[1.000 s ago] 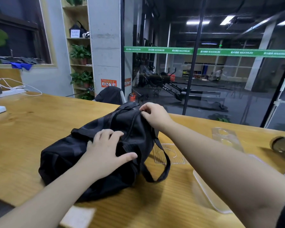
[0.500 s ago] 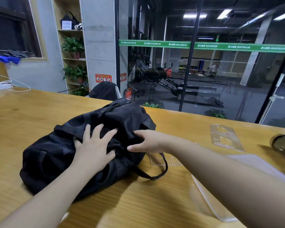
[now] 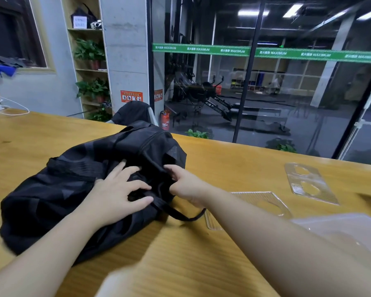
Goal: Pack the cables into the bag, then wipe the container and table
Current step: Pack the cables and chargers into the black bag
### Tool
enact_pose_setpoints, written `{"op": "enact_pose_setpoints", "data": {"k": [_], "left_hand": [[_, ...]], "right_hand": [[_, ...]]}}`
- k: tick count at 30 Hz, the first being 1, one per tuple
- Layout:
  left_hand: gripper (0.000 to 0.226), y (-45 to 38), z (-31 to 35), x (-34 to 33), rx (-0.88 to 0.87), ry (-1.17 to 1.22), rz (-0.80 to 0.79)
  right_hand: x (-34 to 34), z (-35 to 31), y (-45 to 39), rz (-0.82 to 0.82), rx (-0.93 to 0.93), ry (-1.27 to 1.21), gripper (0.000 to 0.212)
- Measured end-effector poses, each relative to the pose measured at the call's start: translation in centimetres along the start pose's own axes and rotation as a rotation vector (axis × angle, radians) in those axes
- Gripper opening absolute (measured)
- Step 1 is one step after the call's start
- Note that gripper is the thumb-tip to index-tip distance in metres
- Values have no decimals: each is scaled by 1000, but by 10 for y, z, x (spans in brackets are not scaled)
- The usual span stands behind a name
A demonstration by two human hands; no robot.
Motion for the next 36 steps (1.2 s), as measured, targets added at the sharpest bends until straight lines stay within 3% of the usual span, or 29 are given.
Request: {"op": "enact_pose_setpoints", "data": {"k": [2, 4, 10, 17, 21, 26, 31, 36], "left_hand": [[70, -8, -7, -1, 56, -72, -28], [59, -15, -17, -1, 98, -98, -33], [41, -32, -46, 4, 151, -63, -15], [35, -50, -81, 11, 191, -30, -28], [35, -63, -107, 15, 258, -59, -92], [40, -77, -141, 27, 398, -31, -85], [55, -78, -156, 29, 526, -106, 97], [53, -68, -144, 14, 480, -336, 165]], "right_hand": [[-10, 11, -16, 29, 0, -62, 81], [-14, 13, -22, 50, -18, -78, 81], [-9, 9, -17, 52, -75, 47, 63], [13, 6, -18, 257, -72, 167, 40], [3, 12, -19, 70, -142, 423, 34], [-3, 12, -26, -136, -110, 679, 59], [0, 14, -28, -291, -140, 734, 81], [-2, 13, -28, -305, -138, 763, 84]]}}
Point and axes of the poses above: each hand's wrist, its own y-axis away from the middle knuckle, its own x-axis out of the back of the hand, z = x × y, the point moved 5 cm from there along -y, towards the middle knuckle, and after that the axes turned 12 degrees about y, right-handed, at the moved point
